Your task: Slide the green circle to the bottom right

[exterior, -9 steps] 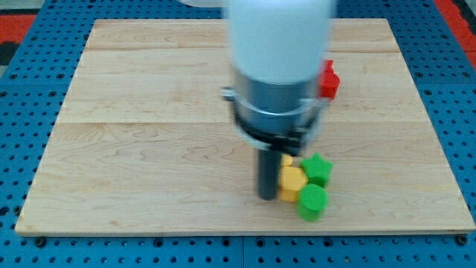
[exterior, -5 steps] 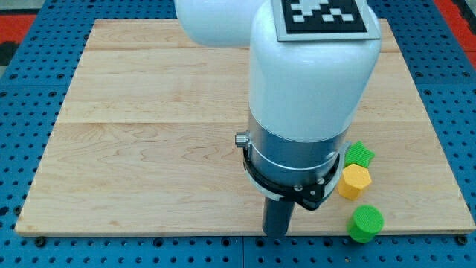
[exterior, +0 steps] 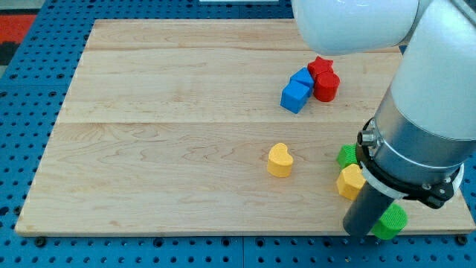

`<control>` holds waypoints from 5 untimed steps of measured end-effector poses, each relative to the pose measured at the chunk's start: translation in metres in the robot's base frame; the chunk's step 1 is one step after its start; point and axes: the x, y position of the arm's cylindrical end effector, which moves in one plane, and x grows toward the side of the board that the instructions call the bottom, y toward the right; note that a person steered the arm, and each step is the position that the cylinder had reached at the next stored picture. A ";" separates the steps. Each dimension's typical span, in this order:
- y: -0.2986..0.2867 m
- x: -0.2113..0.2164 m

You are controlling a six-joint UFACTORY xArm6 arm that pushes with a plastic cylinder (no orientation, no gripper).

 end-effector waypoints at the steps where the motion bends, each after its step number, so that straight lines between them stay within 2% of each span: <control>1: 0.014 -0.004; 3: 0.025 -0.035; 5: 0.114 -0.061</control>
